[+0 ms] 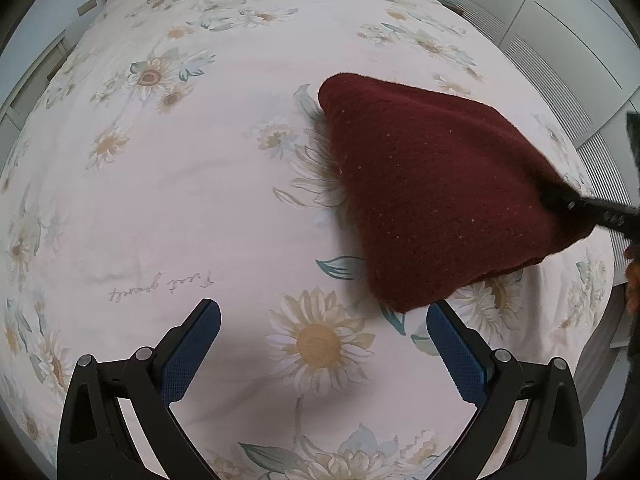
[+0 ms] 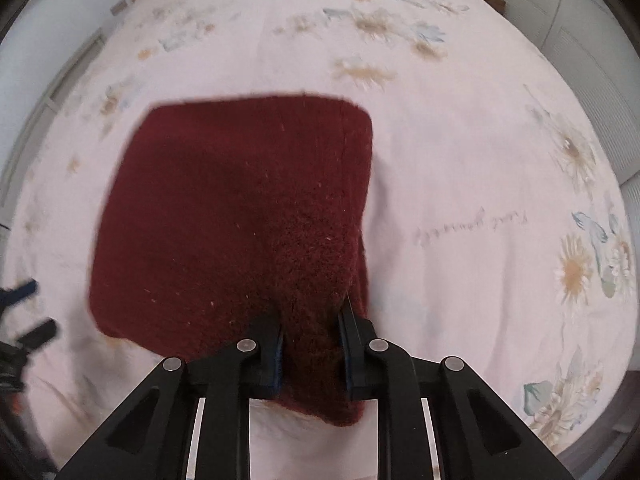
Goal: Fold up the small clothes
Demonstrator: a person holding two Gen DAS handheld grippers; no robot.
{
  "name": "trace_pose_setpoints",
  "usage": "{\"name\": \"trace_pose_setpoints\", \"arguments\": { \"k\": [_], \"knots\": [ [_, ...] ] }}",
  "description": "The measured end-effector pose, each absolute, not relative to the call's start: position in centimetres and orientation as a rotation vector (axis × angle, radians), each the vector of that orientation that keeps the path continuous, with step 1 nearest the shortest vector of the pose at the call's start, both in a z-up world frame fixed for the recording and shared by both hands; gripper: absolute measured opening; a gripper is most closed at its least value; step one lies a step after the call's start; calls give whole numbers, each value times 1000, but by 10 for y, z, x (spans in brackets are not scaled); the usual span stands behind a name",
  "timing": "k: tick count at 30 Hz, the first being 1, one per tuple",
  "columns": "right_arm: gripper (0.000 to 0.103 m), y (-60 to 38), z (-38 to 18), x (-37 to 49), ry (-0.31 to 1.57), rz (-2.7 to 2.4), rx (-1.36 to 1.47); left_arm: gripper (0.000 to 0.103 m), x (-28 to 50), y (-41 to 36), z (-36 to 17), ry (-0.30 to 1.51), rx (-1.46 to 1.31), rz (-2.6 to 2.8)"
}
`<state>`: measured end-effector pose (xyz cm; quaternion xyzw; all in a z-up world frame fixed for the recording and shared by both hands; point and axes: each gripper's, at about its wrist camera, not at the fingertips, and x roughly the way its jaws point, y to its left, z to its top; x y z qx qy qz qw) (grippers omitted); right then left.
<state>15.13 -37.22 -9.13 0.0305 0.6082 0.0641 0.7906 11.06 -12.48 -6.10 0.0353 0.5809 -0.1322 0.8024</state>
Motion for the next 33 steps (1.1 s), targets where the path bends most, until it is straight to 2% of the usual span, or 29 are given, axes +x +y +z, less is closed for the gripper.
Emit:
{"name": "trace_pose_setpoints", "arguments": {
  "k": [5, 8, 10, 12, 14, 18, 22, 25, 33],
  "knots": [
    [21, -384, -112, 141, 1336, 120, 115, 102, 108, -131, -64, 1251, 87, -291],
    [25, -386, -109, 140, 1326, 122, 148, 102, 110, -133, -67, 1248, 91, -277],
    [38, -387, -107, 141, 1327, 109, 148, 102, 113, -133, -69, 1244, 89, -271],
    [58, -388, -105, 142, 1328, 81, 137, 102, 117, -134, -70, 1241, 90, -259],
    [61, -392, -103, 141, 1329, 79, 166, 102, 123, -133, -70, 1234, 86, -255],
    [78, -401, -92, 141, 1318, 66, 202, 102, 140, -134, -68, 1238, 61, -250],
    [82, -403, -70, 145, 1270, 79, 193, 102, 155, -136, -60, 1235, 37, -262],
    [91, -396, -57, 155, 1233, 101, 165, 102, 164, -143, -54, 1209, 47, -276],
    [91, -380, -79, 181, 1272, 147, 199, 102, 195, -176, -65, 1235, 58, -295]
  ]
}}
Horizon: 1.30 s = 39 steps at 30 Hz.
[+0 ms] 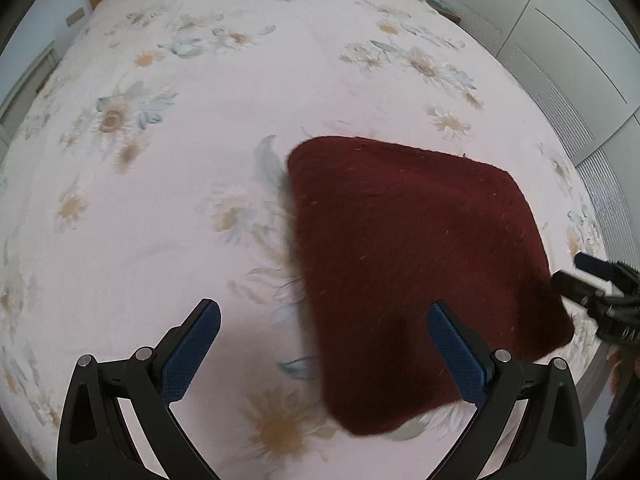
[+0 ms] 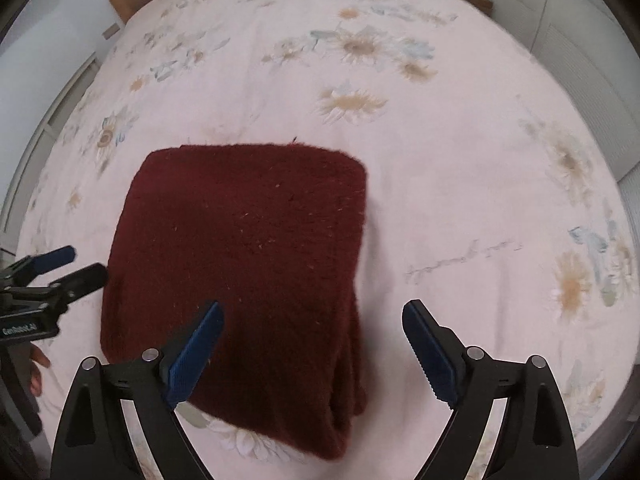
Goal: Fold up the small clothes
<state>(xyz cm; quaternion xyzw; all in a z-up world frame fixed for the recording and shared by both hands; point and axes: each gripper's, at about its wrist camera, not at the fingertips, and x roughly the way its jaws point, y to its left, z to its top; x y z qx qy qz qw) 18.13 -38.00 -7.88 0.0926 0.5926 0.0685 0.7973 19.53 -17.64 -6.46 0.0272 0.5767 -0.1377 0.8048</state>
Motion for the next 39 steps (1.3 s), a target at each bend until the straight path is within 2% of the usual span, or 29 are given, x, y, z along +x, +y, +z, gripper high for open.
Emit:
{"name": "trace_pose_setpoints", "arguments": {
  "k": [5, 8, 12, 20, 22, 23, 25, 27, 30, 34, 39],
  "knots": [
    [92, -377, -116, 185, 1326, 172, 231, 102, 210, -193, -93, 1304, 34, -304],
    [102, -380, -133, 185, 1306, 163, 234, 102, 212, -198, -120, 1364, 48, -301],
    [102, -388, -152, 183, 1281, 193, 334, 103, 207, -194, -144, 1352, 4, -311],
    [102, -383, -164, 186, 1319, 229, 395, 103, 204, -196, -153, 1313, 22, -353],
    [95, -378, -161, 188, 1320, 245, 385, 102, 206, -198, -157, 1328, 6, -361],
    [84, -376, -158, 188, 1314, 266, 398, 101, 206, -197, -157, 1332, 1, -368],
    [77, -373, -154, 187, 1311, 270, 405, 90, 207, -196, -157, 1335, -14, -406],
    [59, -371, -148, 184, 1297, 282, 418, 82, 206, -193, -154, 1329, -14, -423],
    [47, -362, -129, 178, 1256, 263, 342, 64, 204, -192, -147, 1313, -11, -454],
    [43, -348, -92, 169, 1203, 264, 284, 51, 200, -185, -127, 1293, -10, -487],
    [43, -311, -53, 165, 1134, 300, 268, 48, 193, -158, -85, 1224, 0, -514]
  ]
}}
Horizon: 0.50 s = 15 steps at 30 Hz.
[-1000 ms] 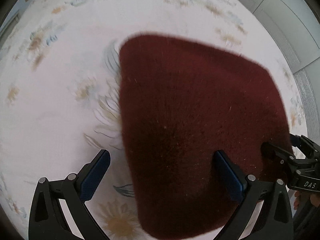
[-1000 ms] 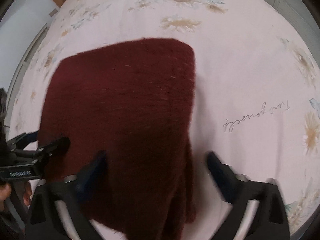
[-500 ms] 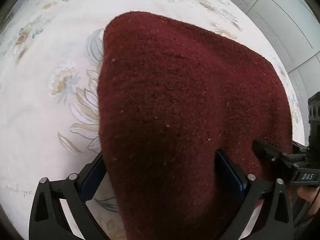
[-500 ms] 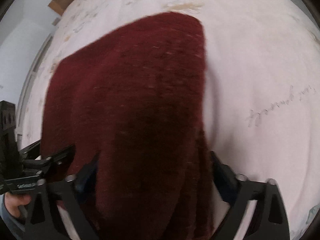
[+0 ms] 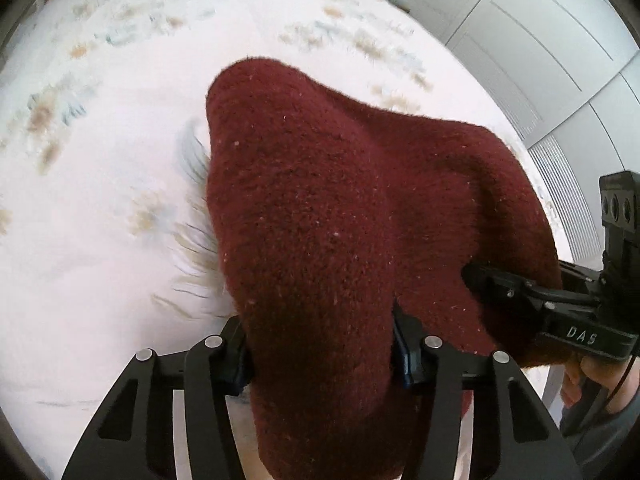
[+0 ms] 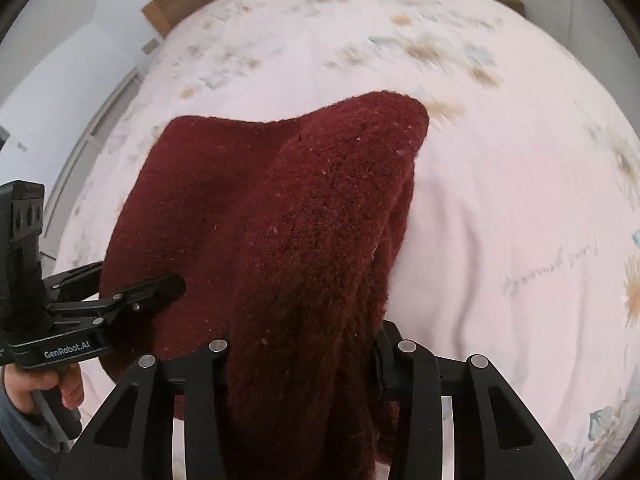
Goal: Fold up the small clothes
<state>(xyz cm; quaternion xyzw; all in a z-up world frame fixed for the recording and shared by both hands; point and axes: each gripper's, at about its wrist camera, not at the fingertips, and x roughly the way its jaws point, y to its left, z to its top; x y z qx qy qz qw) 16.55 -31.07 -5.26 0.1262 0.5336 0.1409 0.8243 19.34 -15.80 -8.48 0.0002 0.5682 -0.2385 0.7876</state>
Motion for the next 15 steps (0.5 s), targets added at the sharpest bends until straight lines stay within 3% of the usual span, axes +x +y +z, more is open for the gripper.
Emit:
{"name": "trace_pose_setpoints", "arguments": {
  "k": [7, 15],
  "knots": [
    [43, -235, -51, 165, 1134, 361, 286, 48, 182, -85, -42, 1136, 2, -448],
    [45, -184, -111, 144, 1229, 322, 220, 48, 151, -15, -83, 1181, -19, -360]
  ]
}}
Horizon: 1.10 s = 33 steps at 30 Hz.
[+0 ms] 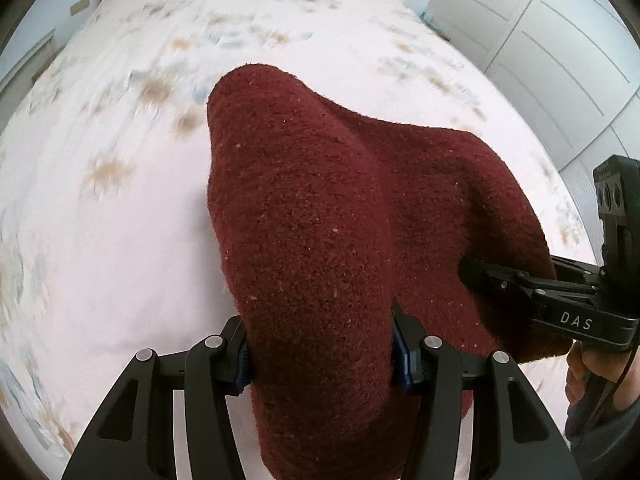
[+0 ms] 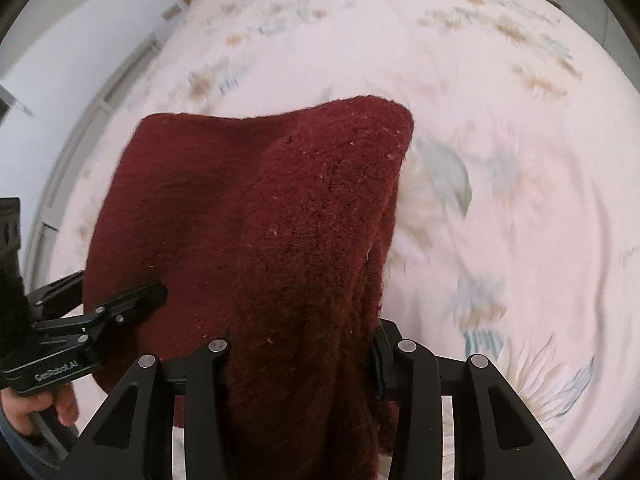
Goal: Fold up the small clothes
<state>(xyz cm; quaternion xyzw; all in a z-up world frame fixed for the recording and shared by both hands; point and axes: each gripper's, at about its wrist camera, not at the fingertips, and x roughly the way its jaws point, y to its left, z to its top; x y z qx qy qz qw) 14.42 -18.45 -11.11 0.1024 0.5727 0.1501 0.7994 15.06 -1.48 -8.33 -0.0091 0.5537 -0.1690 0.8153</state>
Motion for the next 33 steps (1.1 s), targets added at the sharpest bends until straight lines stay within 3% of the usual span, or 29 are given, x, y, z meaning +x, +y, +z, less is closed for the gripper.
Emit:
{"name": "trace_pose_setpoints", "arguments": {
  "k": [2, 5, 9, 14, 16, 17, 24, 33],
  "knots": [
    [52, -189, -114, 146, 1227, 310, 249, 49, 145, -8, -104, 1214, -34, -353],
    [60, -193, -110, 141, 1235, 294, 246, 61, 138, 1, -118, 1197, -55, -339],
    [75, -199, -92, 146, 1194, 267, 178, 71, 142, 0, -117, 1221, -67, -302],
    [87, -213, -71, 140, 1127, 270, 127, 80, 142, 4, -99, 1233, -59, -233],
    [96, -210, -67, 137, 1105, 270, 103, 102, 138, 4, -90, 1223, -58, -215],
    [102, -208, -67, 137, 1101, 269, 95, 102, 136, 0, -86, 1211, -55, -211],
    [102, -213, -93, 137, 1100, 203, 55, 102, 125, 1, -74, 1159, -22, -167],
    [102, -245, -132, 124, 1115, 195, 130, 103, 118, 16, -116, 1141, 56, -123]
  ]
}}
